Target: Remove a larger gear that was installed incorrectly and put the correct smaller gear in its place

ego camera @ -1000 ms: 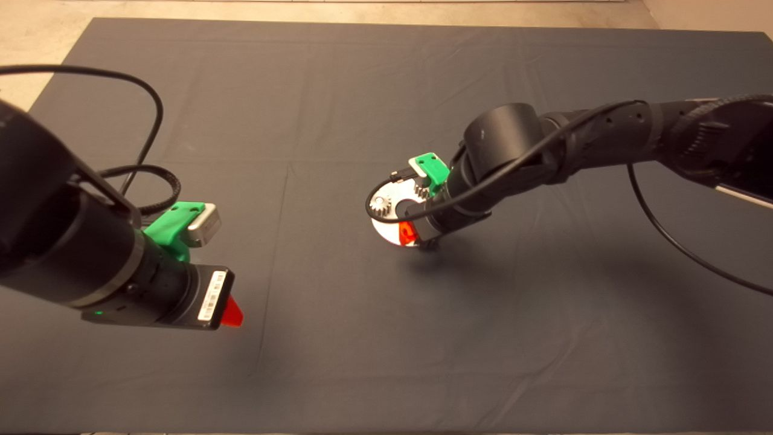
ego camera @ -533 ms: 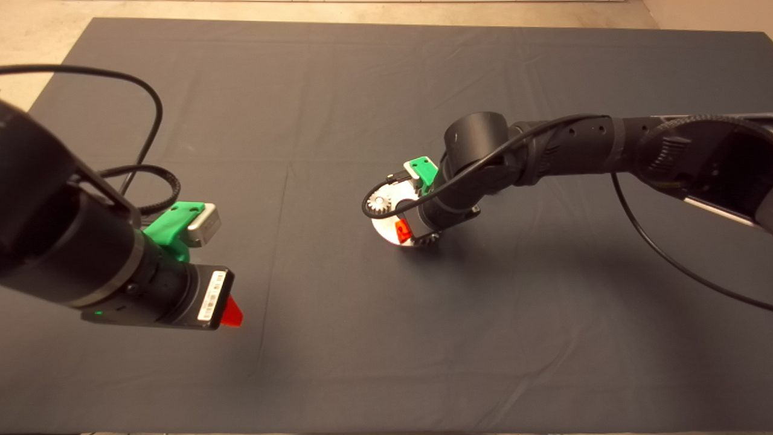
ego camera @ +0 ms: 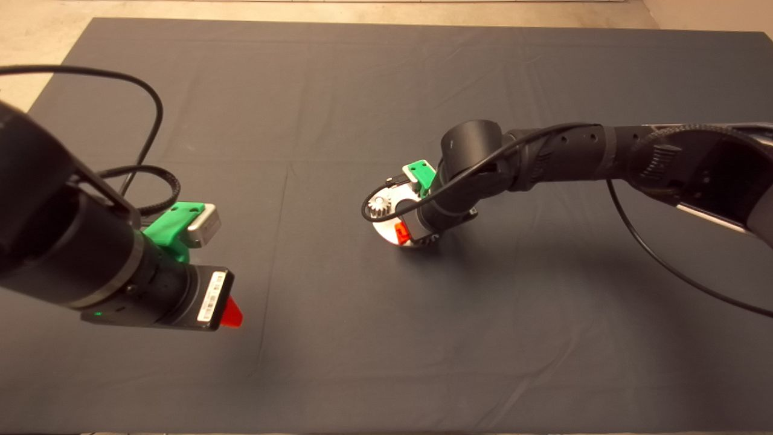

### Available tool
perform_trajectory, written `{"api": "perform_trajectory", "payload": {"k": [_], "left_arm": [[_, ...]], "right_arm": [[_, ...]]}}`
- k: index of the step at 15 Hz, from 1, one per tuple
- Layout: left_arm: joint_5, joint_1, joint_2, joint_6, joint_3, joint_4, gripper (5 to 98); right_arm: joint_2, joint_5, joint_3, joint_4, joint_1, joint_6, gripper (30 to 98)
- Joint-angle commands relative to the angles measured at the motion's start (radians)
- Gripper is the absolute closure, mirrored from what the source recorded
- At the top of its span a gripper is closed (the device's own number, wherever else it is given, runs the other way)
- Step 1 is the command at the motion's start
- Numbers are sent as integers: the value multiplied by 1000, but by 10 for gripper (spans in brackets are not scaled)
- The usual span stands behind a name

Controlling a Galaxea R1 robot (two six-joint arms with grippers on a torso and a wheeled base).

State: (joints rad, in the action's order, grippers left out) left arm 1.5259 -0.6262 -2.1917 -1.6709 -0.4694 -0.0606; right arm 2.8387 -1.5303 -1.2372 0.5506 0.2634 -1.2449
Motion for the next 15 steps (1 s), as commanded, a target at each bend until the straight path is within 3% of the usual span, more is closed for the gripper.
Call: {"api": "perform_trajectory", "payload": {"k": [1, 5, 15], "left_arm": [[132, -7, 2, -4, 9, -9, 444], [132, -8, -3, -4, 5, -10, 444], [132, -9, 0, -4, 11, -10, 444]], "right_arm": [[18, -128, -5, 40, 10, 7, 330], [18, -128, -10, 43, 10, 7, 330], [18, -128, -7, 45, 5, 7, 563]]}}
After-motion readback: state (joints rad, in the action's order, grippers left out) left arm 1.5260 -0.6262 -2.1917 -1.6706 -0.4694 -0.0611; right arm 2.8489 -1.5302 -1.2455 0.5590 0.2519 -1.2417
